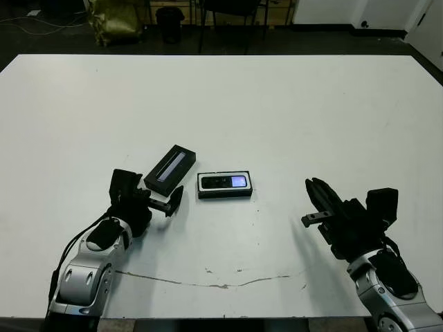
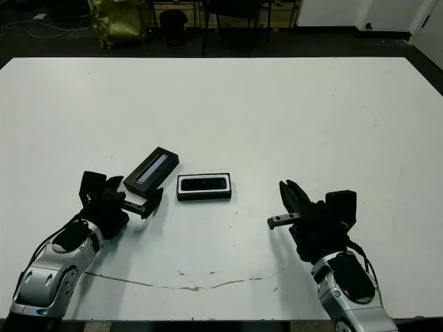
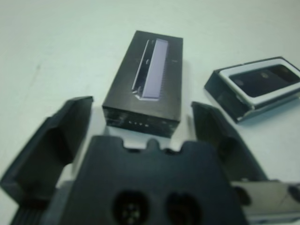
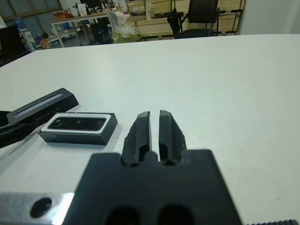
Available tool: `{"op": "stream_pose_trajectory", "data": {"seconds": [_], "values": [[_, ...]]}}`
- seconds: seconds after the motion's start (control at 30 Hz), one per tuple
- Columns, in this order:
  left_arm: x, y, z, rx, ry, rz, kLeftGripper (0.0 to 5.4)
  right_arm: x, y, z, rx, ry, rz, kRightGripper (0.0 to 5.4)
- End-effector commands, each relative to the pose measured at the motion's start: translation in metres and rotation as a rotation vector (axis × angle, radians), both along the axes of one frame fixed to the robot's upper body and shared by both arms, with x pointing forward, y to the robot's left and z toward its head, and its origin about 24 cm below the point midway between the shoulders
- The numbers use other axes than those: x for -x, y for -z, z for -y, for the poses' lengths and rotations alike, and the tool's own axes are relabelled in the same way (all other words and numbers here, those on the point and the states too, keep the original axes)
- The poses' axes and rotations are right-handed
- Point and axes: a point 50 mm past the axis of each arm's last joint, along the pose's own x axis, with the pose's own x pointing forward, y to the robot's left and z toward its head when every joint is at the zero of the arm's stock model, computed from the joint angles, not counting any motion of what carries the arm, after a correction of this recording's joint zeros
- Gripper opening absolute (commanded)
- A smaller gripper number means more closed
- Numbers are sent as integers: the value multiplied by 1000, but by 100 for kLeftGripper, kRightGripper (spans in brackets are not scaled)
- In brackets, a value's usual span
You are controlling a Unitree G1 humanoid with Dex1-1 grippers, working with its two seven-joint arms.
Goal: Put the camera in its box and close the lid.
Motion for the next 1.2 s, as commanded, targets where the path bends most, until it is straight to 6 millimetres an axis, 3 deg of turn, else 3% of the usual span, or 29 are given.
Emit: {"op": "stream_pose_trajectory", "data": {"seconds": [0.03,0.23,0.33,0.8,1.0,1.2], "values": [[5,10,-3,-4,7,-74,400,1,5,3,2,7,-39,0],[5,9,-3,20,25,-80,257,1,3,3,14,3,-16,0],[5,9,-3,47,35,-89,226,1,3,3,4,3,-26,0],[6,4,-6,65,82,-62,225,2,4,2,-5,4,-24,0],[1,-28,-17,54,127,49,225,1,5,2,30,10,-30,0],[-17,-70,-33,14,236,181,225,0,6,1,9,14,-41,0]]}}
